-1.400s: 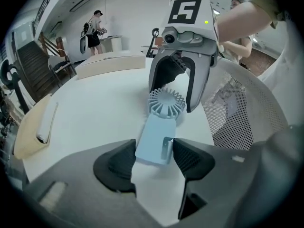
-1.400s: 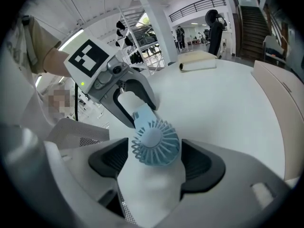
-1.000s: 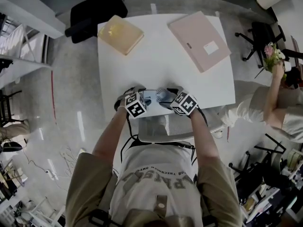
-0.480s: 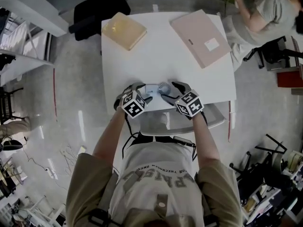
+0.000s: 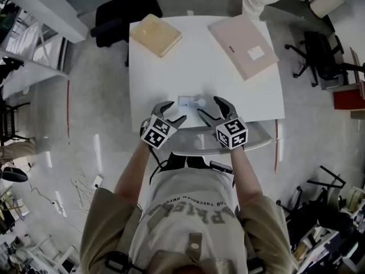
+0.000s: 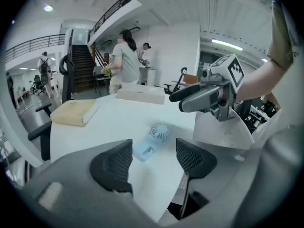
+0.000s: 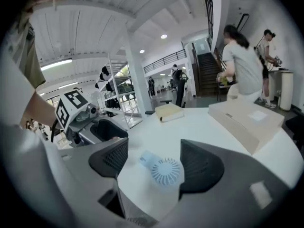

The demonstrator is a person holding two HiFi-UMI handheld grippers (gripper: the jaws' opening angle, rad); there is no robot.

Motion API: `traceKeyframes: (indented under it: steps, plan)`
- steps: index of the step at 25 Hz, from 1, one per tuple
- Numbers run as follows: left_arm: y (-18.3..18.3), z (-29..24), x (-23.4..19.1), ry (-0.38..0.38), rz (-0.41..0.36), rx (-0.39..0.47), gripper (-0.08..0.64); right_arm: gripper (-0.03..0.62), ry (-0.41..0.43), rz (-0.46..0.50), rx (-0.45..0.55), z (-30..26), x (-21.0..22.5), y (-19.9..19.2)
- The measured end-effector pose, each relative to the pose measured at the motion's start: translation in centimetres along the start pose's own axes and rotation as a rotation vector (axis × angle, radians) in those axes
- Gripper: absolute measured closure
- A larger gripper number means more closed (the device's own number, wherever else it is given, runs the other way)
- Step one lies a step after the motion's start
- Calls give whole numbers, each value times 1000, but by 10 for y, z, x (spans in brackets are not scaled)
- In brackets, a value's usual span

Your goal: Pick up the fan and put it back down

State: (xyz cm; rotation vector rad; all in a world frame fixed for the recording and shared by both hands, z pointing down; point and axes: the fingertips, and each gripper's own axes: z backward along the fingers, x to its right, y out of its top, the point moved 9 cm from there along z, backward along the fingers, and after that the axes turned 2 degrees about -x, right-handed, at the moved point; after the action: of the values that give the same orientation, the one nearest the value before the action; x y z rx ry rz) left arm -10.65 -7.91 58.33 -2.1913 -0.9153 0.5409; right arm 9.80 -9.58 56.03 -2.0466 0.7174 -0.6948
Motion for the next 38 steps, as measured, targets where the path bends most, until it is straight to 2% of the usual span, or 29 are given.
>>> traceKeyframes:
  steps: [4, 8, 11, 13, 17, 19, 22, 24, 28, 31, 35, 38]
  plan:
    - [14, 28, 10, 103, 40, 132, 262, 268, -112, 9, 139, 21, -13, 14]
    - [30, 53, 19, 188, 98, 284, 269, 270, -177, 24, 248, 38, -28, 30]
    - [38, 65, 28, 246, 106, 348, 283, 292, -215, 47, 298, 50, -39, 37]
    - [40, 70, 33, 251, 138, 373, 303, 312, -228, 60, 346, 59, -45, 41]
    - [47, 87, 42, 309, 187, 460, 355, 367, -272, 75, 443, 77, -53, 47]
    - [51, 99, 46, 362, 177, 508, 385, 396, -307, 85, 470, 85, -57, 49]
    - [55, 117, 48, 476, 143, 606, 497, 410, -375, 117, 499, 94, -63, 52]
    - [59, 126, 50, 533, 120, 659, 534, 419, -411, 154, 506, 98, -66, 55]
    - [70, 137, 54, 565, 87, 702, 546, 465, -453, 227, 503, 105, -69, 64]
    - [76, 139, 57, 574, 79, 714, 547, 519, -482, 247, 516, 110, -69, 74]
    - [82, 139, 56, 591, 28, 726, 547, 556, -527, 267, 534, 118, -65, 81]
    - [84, 138, 55, 588, 54, 734, 547, 583, -543, 251, 557, 122, -64, 88]
